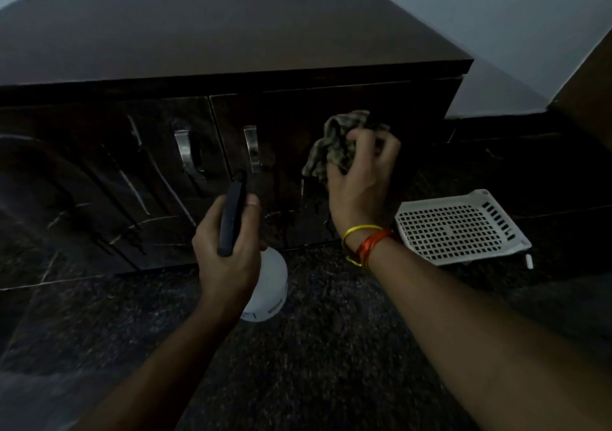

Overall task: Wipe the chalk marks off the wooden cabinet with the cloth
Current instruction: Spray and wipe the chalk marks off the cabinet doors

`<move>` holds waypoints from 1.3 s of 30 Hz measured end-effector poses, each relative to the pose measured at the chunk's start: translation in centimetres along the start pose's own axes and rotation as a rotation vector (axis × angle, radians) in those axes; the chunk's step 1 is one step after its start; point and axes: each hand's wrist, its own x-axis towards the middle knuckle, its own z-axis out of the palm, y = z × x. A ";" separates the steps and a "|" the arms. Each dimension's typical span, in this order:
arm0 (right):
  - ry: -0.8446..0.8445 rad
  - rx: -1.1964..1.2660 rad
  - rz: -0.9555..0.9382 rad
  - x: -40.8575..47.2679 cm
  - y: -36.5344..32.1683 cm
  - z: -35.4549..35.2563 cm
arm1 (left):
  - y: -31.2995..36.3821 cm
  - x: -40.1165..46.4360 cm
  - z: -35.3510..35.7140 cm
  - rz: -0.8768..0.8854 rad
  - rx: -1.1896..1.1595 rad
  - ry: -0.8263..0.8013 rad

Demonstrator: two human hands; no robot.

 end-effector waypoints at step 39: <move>-0.227 0.128 -0.074 -4.7 -6.4 3.8 | 1.8 0.8 -6.2 -0.037 0.019 0.103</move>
